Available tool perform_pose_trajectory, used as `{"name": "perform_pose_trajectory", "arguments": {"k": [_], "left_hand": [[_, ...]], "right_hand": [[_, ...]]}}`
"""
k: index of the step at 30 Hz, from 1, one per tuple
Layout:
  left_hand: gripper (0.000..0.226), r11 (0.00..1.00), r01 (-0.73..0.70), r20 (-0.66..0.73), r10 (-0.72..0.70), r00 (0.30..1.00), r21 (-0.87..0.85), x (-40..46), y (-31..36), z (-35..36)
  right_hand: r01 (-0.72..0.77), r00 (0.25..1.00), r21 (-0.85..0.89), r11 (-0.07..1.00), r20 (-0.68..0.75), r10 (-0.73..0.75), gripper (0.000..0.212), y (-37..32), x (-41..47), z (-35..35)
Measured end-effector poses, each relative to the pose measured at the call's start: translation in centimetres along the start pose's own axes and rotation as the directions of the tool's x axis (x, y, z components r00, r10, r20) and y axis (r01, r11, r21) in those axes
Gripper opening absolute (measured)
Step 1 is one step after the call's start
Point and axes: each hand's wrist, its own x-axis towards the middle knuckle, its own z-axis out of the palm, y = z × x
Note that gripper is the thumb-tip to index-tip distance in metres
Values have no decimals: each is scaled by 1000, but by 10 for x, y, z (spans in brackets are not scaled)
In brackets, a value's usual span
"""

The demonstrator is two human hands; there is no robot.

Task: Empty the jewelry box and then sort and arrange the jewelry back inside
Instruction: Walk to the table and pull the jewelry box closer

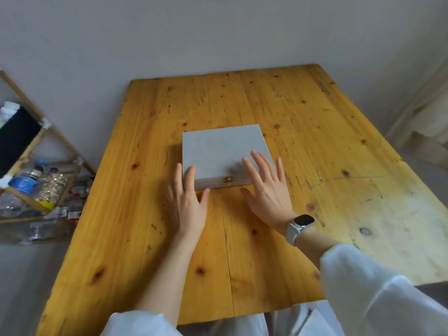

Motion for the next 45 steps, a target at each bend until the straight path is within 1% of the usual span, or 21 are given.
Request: {"name": "perform_pose_trajectory", "arguments": {"k": [2,3,8,15,19,22,24,25,26,27,28,29,30,31,32,33,35,37,40,42,45], "left_hand": [[57,999,-9,-12,10,1000,32,1,-2,1],[56,999,-6,-20,6,1000,33,0,-1,1],[51,1000,7,-34,-7,999,-20,2,-1,0],[45,992,18,-55,-25,998,-126,12,-3,6],[45,988,1,-59,-10,998,-155,16,-5,7],[45,982,19,-43,-27,999,-189,15,-6,6],[49,960,43,-33,-54,998,-275,14,-4,1],[53,933,91,-2,-98,995,-348,14,-2,-2],[57,897,155,42,-151,988,-413,14,1,-6],[60,868,212,87,-193,977,-449,14,1,-9],[62,856,245,119,-214,969,-456,14,1,-12],[63,857,264,148,-221,964,-443,16,0,-12],[62,861,274,172,-220,960,-428,18,-1,-13],[60,867,275,190,-213,958,-416,19,-2,-12],[59,867,276,196,-212,958,-415,20,-3,-11],[58,861,283,197,-217,956,-423,20,-3,-11],[57,843,294,192,-230,954,-451,20,0,-13],[56,815,297,164,-247,955,-498,23,4,-19],[60,777,255,80,-257,963,-575,42,12,-32],[59,742,216,48,-241,969,-634,63,21,-40],[47,706,179,27,-220,975,-685,100,32,-45]], "right_hand": [[124,992,-90,988,27,-122,70,-8,7,4],[137,990,-120,983,32,-134,66,-10,11,6],[86,996,-233,969,24,-83,36,-14,28,14],[181,983,-301,937,97,-158,36,-10,38,10],[225,973,-304,926,129,-194,36,-4,40,9],[266,962,-203,942,114,-247,36,1,41,6],[289,957,-126,949,76,-281,37,5,44,2],[286,957,-91,954,67,-281,37,7,46,-1],[266,963,-56,962,47,-264,38,10,47,-2],[202,979,-20,979,26,-202,39,11,45,-3],[93,996,34,995,-11,-92,40,13,41,-2],[-60,997,118,991,-37,65,42,13,37,-1],[-231,970,227,946,-28,243,45,12,32,-1],[-374,922,336,865,34,386,49,10,28,-1],[-447,887,418,791,90,454,50,8,25,-2],[-474,871,459,751,124,475,50,5,23,-4],[-488,849,560,670,124,515,46,3,24,-11],[-500,804,677,540,132,579,43,3,31,-23],[-427,769,825,370,116,629,39,8,50,-40],[-349,767,884,310,79,637,37,12,67,-46],[-290,778,910,297,44,627,40,14,95,-51]]}}
